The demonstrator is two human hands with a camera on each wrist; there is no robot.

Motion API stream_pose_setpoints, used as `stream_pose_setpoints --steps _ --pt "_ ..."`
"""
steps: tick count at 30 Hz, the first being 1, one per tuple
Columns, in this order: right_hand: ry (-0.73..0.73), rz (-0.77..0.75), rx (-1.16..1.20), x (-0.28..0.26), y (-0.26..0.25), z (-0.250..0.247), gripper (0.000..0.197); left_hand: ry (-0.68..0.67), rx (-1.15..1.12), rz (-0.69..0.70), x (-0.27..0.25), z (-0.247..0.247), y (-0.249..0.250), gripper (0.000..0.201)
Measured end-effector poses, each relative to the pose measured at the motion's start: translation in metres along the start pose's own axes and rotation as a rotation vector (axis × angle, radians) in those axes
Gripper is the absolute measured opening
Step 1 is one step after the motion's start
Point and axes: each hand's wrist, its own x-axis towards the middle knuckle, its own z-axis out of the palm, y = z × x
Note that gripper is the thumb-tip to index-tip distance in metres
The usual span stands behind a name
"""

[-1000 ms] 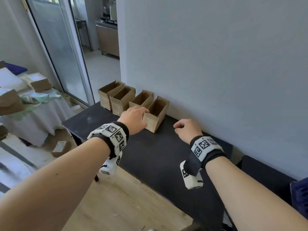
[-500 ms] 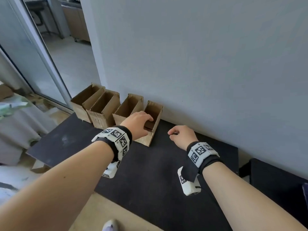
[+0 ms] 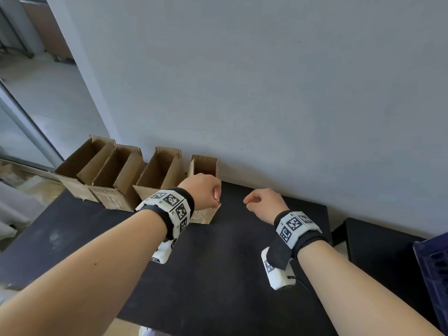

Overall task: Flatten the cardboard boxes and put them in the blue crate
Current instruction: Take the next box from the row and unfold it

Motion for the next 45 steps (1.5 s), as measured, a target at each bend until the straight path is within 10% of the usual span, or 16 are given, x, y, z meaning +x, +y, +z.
stream_pose_setpoints --steps 18,26,36,45 --pt "0.128 0.001 0.086 -0.004 0.027 -0.033 0.023 0.395 -0.476 -0.135 0.019 -0.016 0.030 0.014" --pt "0.210 -0.026 0.210 -0.007 0.030 -0.037 0.029 0.269 -0.815 -0.302 0.020 -0.009 0.025 0.016" --pt "0.111 -0.149 0.121 -0.018 0.026 -0.015 0.028 0.241 -0.302 -0.236 0.014 0.012 0.005 0.046" --pt "0.113 -0.210 0.096 -0.017 0.029 -0.008 0.019 -0.099 -0.135 -0.068 0.016 0.036 0.031 0.093"
